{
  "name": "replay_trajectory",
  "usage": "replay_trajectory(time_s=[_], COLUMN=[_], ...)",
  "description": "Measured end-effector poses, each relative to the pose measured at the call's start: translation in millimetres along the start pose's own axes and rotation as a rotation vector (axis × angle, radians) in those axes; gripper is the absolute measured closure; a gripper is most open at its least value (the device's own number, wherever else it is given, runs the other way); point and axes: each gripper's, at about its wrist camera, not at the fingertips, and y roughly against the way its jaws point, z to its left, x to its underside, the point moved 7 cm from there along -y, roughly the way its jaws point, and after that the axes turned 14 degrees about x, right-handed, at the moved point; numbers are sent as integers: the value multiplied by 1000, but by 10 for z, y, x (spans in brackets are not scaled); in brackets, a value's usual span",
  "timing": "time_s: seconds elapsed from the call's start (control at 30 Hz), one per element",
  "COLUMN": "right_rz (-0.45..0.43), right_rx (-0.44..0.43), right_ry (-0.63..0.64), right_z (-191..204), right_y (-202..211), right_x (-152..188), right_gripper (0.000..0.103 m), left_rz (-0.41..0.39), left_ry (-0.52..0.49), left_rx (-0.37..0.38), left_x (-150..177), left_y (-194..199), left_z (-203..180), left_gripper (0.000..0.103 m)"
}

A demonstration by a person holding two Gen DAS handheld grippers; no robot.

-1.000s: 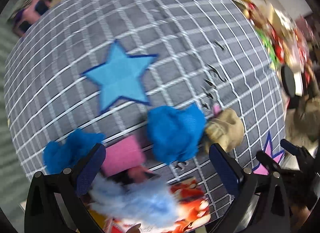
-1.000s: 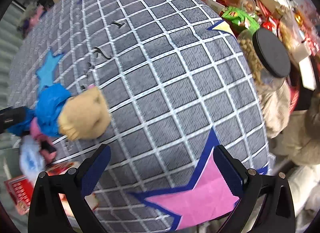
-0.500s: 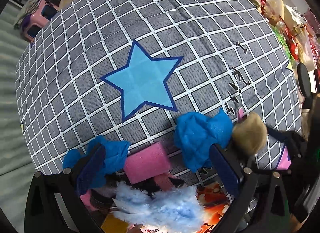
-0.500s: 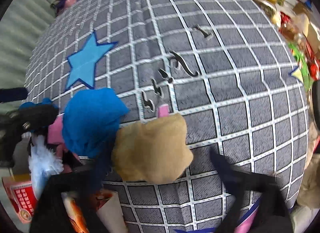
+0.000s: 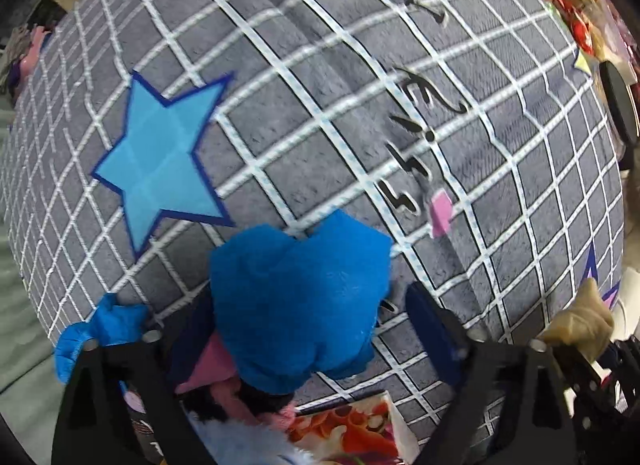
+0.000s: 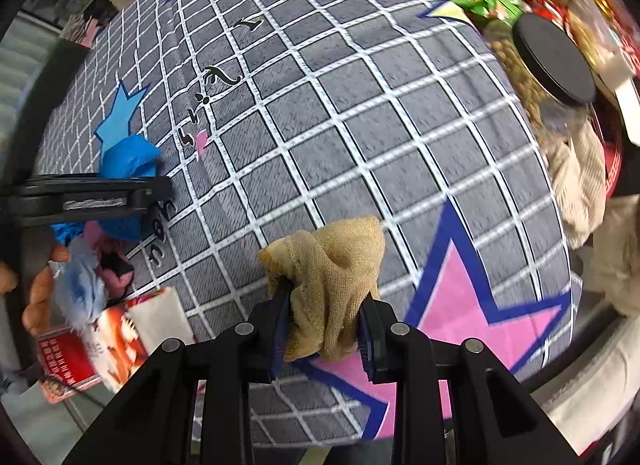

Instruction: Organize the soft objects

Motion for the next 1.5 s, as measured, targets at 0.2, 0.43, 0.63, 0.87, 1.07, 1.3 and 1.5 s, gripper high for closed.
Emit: replay_trajectory(time_s=[0.2, 0.43, 0.63, 0.87, 1.07, 1.3, 1.5], right_rz=[-28, -59, -84, -113, -140, -179, -203], right_rx=[-25, -66, -107, -86, -99, -107, -112], right_ry=[-16, -33, -54, 14, 118, 230, 306], right_z=[-51, -93, -217, -281, -252, -275, -277], right_y=[273, 470, 646, 807, 939, 1090, 1175], right_x=[131, 66, 79, 165, 297, 420, 490], right_gripper=[72, 72, 72, 72, 72, 72, 72], left_rz=[-36, -195, -254, -272, -263, -275, -315], left_ry=[-55, -68, -68, -155, -219, -212, -142], left_rx=[70, 156, 197, 127, 96, 38, 8], left_x=[24, 216, 433, 765, 1111, 1375, 1490], left_y=[52, 624, 941, 1136, 1202, 1247, 1347], left_z=[-293, -614, -827, -1067, -1345, -1532, -1567], left_gripper=[74, 74, 74, 74, 74, 74, 73])
